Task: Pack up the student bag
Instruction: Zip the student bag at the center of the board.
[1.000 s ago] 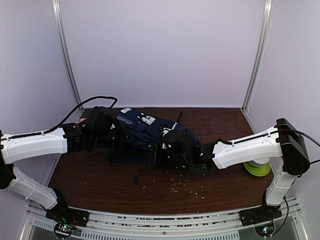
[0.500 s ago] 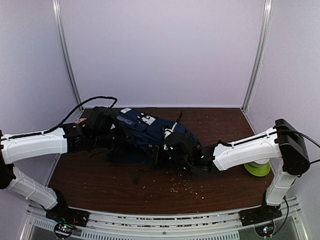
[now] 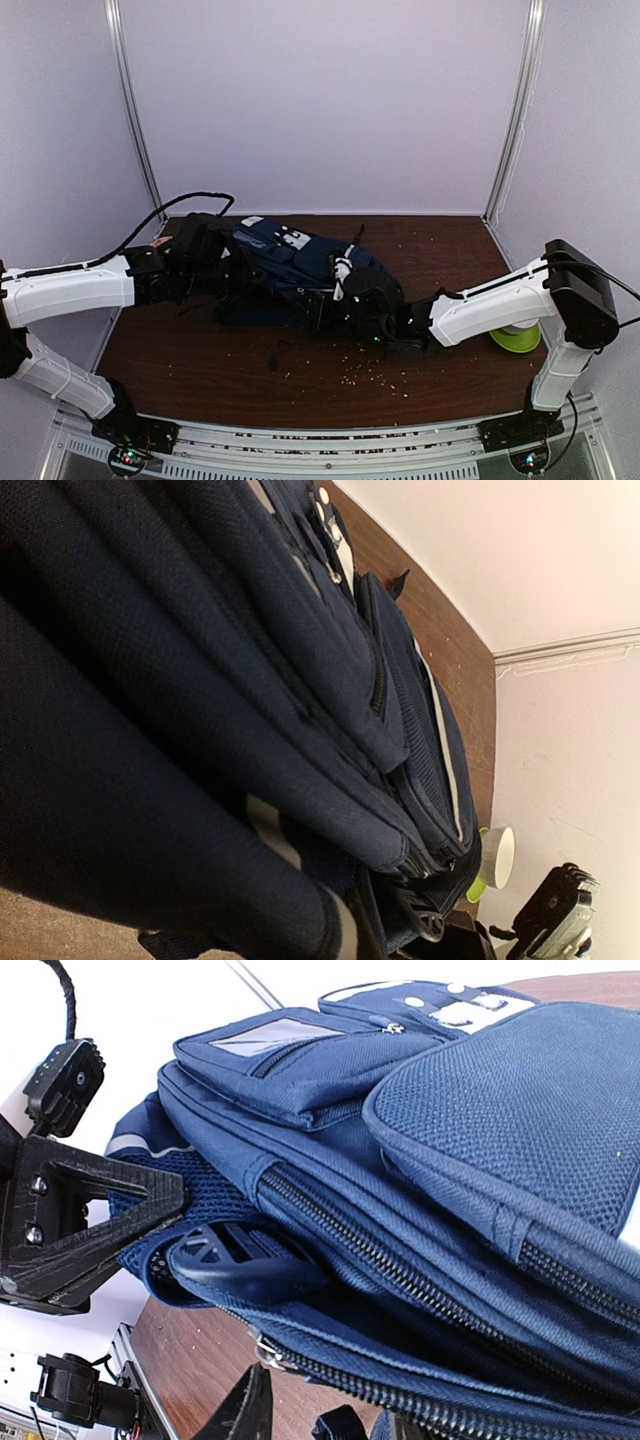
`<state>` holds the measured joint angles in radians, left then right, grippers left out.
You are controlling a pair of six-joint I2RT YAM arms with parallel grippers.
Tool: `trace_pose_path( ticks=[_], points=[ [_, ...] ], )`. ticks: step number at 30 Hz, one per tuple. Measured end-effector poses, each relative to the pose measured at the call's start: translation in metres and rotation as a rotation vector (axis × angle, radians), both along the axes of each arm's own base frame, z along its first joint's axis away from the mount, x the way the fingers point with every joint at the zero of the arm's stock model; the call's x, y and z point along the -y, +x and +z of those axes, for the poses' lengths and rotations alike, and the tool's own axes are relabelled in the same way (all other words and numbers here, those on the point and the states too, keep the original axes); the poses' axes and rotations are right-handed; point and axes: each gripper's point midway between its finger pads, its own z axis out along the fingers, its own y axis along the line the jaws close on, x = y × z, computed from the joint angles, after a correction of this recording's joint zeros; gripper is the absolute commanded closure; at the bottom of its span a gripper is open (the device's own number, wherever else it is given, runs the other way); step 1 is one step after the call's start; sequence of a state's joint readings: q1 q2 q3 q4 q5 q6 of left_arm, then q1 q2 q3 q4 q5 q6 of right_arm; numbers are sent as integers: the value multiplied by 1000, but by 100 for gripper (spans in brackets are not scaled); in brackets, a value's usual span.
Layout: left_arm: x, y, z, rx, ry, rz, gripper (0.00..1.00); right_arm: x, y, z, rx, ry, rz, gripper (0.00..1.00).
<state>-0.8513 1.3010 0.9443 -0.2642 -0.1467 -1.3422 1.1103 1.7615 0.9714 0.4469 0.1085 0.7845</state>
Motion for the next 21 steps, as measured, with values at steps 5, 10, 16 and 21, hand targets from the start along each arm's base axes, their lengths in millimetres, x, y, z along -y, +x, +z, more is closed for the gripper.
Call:
trace_pose_path(
  ticks=[5,10,16,21],
  points=[
    [0,0,0,0,0,1,100,-2,1,6,16,21,16,67],
    [0,0,0,0,0,1,100,-6,0,12,32,43,36,69],
    [0,0,0,0,0,1,100,-7,-1,14,34,49,48,71],
    [0,0,0,0,0,1,100,-7,0,13,33,47,47,74]
  ],
)
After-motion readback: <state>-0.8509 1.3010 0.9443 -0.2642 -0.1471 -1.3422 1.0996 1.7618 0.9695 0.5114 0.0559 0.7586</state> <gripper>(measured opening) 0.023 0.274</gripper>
